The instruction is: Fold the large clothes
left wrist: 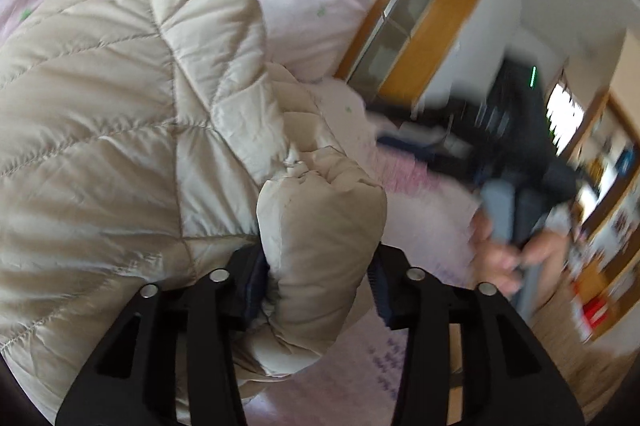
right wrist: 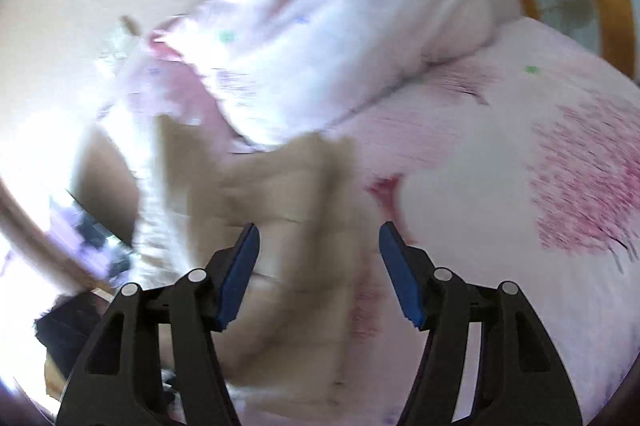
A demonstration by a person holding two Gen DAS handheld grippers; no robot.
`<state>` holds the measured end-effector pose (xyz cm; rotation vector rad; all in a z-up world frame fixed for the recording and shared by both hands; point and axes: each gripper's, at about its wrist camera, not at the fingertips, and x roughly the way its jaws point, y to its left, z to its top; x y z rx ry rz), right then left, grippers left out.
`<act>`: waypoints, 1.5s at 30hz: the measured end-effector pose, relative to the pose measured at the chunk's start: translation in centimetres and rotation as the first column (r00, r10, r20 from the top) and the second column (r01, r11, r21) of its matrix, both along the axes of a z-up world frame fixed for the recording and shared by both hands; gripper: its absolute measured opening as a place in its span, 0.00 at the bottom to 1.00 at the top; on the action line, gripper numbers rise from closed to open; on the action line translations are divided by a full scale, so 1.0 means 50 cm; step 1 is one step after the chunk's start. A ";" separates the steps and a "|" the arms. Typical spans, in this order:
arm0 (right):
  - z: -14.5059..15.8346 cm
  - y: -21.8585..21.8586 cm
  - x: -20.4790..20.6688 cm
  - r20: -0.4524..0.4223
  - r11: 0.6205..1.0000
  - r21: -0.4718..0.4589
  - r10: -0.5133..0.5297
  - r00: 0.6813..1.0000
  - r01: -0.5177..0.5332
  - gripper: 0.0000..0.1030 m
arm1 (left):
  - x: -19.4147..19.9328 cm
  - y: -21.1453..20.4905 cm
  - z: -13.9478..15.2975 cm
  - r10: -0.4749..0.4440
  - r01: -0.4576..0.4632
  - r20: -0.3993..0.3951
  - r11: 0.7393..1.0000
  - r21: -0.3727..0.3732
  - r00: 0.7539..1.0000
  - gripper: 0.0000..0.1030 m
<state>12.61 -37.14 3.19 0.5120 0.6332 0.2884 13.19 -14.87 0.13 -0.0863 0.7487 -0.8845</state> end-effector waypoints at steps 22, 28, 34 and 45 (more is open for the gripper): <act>-0.005 0.124 0.158 -0.159 0.963 0.120 0.260 0.952 -0.243 0.61 | -0.062 -0.082 -0.051 -0.078 0.022 0.164 0.949 0.315 0.983 0.68; -0.019 0.126 0.157 -0.160 0.951 0.175 0.282 0.946 -0.254 0.19 | -0.105 -0.041 -0.025 -0.114 0.053 0.200 0.956 0.287 0.973 0.70; -0.008 0.127 0.152 -0.142 0.952 0.173 0.276 0.951 -0.251 0.15 | -0.143 0.145 0.098 -0.091 0.092 0.121 0.996 0.000 0.988 0.77; 0.051 0.128 0.094 -0.050 0.976 0.066 0.209 0.977 -0.206 0.11 | -0.024 0.292 0.129 0.245 -0.250 0.082 0.966 0.058 0.966 0.77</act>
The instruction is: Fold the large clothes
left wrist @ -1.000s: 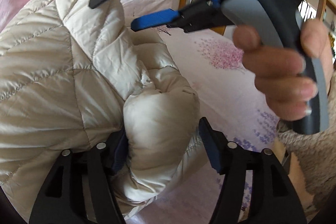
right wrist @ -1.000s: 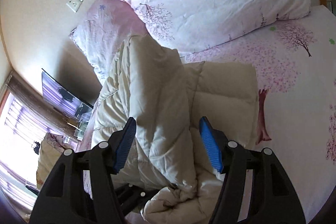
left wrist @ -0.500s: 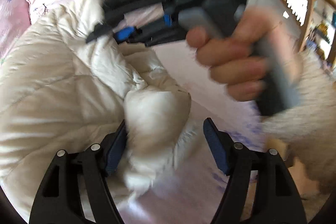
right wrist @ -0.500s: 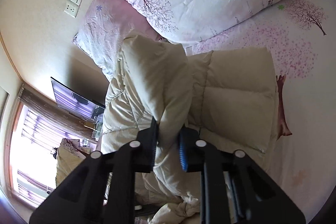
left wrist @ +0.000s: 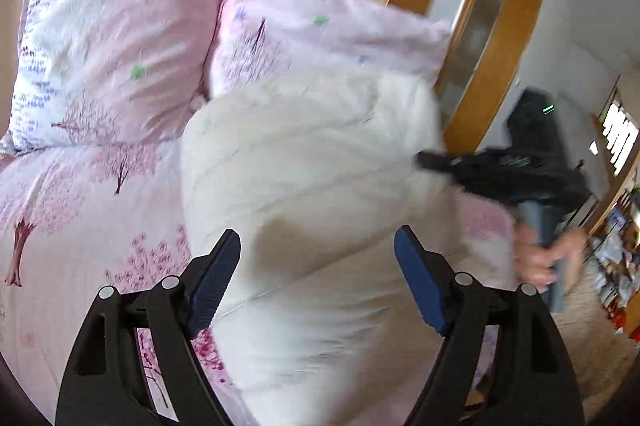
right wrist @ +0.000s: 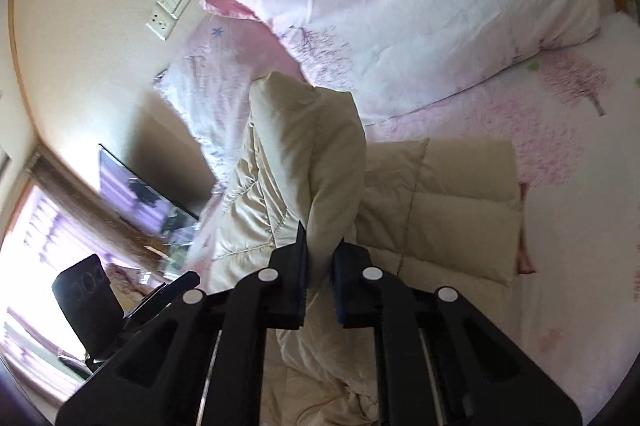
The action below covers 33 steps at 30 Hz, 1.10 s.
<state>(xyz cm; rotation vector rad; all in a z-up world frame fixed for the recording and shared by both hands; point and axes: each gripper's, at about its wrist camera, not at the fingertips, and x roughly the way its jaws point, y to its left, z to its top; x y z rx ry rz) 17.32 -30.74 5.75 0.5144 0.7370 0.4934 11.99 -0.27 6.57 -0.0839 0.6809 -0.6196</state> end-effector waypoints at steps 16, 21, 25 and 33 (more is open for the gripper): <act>-0.123 -0.103 0.038 -0.260 0.979 -0.061 -0.202 0.944 0.192 0.11 | 0.067 -0.098 -0.090 -0.055 0.064 -0.099 0.994 0.086 0.994 0.77; -0.139 -0.098 0.052 -0.305 0.974 -0.122 -0.219 0.927 0.190 0.12 | 0.075 -0.111 -0.104 -0.054 0.069 -0.129 0.991 0.112 0.990 0.78; -0.149 -0.102 0.049 -0.321 0.969 -0.130 -0.240 0.916 0.208 0.15 | 0.079 -0.117 -0.111 -0.061 0.077 -0.130 0.989 0.125 0.990 0.79; -0.094 -0.130 -0.059 -0.242 0.987 -0.017 -0.158 0.957 0.159 0.56 | 0.074 -0.107 -0.103 -0.074 0.086 -0.107 0.989 0.119 0.992 0.79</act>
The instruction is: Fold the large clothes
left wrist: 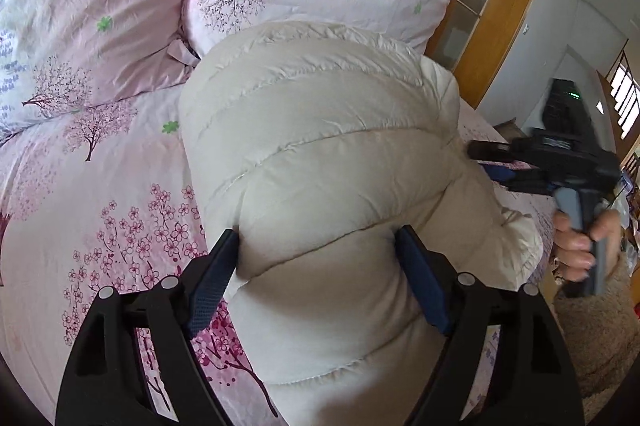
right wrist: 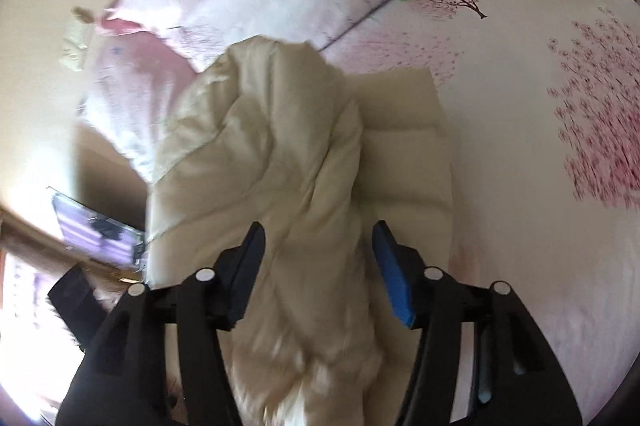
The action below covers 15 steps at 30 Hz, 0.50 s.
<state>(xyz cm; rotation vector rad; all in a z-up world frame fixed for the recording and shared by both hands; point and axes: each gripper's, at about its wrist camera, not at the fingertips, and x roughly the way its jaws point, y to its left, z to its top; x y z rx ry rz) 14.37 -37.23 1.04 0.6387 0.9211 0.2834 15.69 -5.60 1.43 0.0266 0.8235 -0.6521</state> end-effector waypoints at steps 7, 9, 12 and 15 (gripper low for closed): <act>-0.021 0.016 -0.054 -0.002 0.998 -0.036 0.048 0.999 -0.048 0.13 | 0.003 0.004 -0.001 0.010 -0.010 -0.006 1.000 -0.010 1.000 0.79; -0.009 0.011 -0.080 0.039 0.999 -0.044 0.030 0.999 -0.029 0.08 | -0.001 0.007 0.001 0.015 -0.015 -0.005 1.000 -0.013 1.000 0.79; -0.002 0.001 -0.110 0.073 0.998 -0.065 -0.017 0.997 0.022 0.07 | -0.012 0.011 0.006 0.007 -0.007 0.015 1.000 -0.013 1.000 0.79; -0.024 -0.005 -0.119 0.039 0.994 -0.102 -0.042 0.998 0.046 0.07 | -0.022 0.003 0.012 -0.012 0.012 0.042 1.000 0.003 0.999 0.79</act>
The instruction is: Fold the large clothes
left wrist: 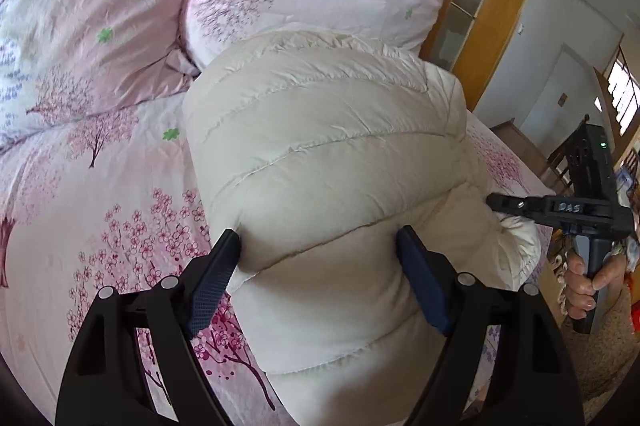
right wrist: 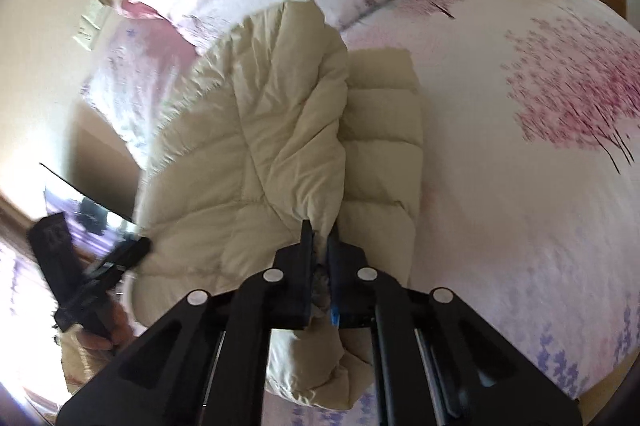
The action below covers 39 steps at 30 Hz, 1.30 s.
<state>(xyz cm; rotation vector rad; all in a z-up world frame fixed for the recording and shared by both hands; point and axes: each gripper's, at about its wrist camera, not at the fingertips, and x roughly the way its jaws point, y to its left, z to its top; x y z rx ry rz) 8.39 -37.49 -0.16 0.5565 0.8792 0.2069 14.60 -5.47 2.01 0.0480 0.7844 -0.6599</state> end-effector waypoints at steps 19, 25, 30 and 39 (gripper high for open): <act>0.084 -0.091 0.082 0.082 0.988 0.149 -0.050 0.995 0.038 0.67 | 0.059 0.047 0.048 0.066 -0.067 -0.012 0.994 -0.082 0.998 0.80; 0.083 -0.090 0.200 0.044 0.966 0.258 -0.049 0.998 0.036 0.67 | 0.130 0.005 0.057 0.109 -0.109 0.002 0.994 0.001 0.994 0.80; 0.083 -0.060 0.234 0.067 0.977 0.213 -0.042 0.997 0.027 0.15 | 0.156 -0.025 0.063 0.113 -0.114 0.029 0.992 0.045 0.993 0.80; 0.044 -0.095 0.224 0.001 0.982 0.096 -0.166 0.986 0.165 0.09 | 0.174 -0.043 0.046 0.090 -0.092 0.035 0.993 0.076 0.995 0.80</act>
